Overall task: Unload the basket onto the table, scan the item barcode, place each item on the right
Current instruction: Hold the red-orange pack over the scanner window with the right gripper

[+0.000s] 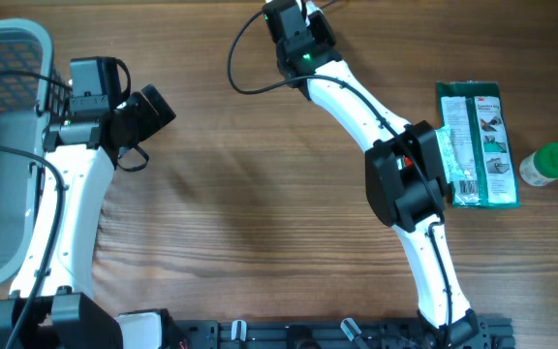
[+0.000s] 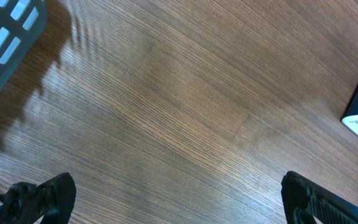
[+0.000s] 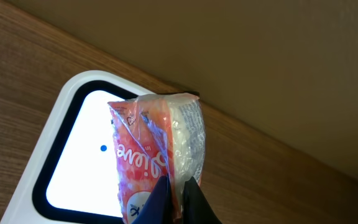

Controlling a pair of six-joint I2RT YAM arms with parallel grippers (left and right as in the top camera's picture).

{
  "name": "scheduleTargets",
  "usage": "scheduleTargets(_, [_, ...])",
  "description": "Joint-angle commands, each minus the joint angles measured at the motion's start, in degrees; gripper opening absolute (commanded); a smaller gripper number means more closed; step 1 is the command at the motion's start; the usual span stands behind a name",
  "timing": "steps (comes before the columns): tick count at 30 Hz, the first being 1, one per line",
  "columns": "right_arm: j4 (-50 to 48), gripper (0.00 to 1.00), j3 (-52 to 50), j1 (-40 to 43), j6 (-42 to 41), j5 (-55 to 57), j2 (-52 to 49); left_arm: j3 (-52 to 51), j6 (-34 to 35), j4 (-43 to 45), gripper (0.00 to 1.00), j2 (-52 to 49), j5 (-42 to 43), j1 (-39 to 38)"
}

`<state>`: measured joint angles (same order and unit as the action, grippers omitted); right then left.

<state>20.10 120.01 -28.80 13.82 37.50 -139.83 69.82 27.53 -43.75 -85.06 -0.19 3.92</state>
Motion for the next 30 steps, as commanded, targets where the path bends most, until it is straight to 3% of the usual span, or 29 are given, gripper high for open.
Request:
scheduleTargets(1, [0.13, 0.05, 0.31, 0.37, -1.90, -1.31, 3.06, 0.48, -0.07, -0.04, 1.00, 0.52, -0.57, 0.22])
scheduleTargets(16, [1.22, 0.04, 0.31, 0.37, -0.31, -1.68, 5.49, 0.48, -0.07, -0.04, 1.00, 0.52, -0.57, 0.22])
scheduleTargets(22, [5.07, 0.05, 0.31, 0.37, -0.31, -11.45, 5.22, 0.48, -0.04, -0.04, 1.00, 0.52, -0.57, 0.22])
scheduleTargets(30, [6.91, 0.04, 0.31, 1.14, -0.33, -7.48, 3.85, 0.48, -0.04, -0.04, 1.00, 0.52, -0.57, 0.22])
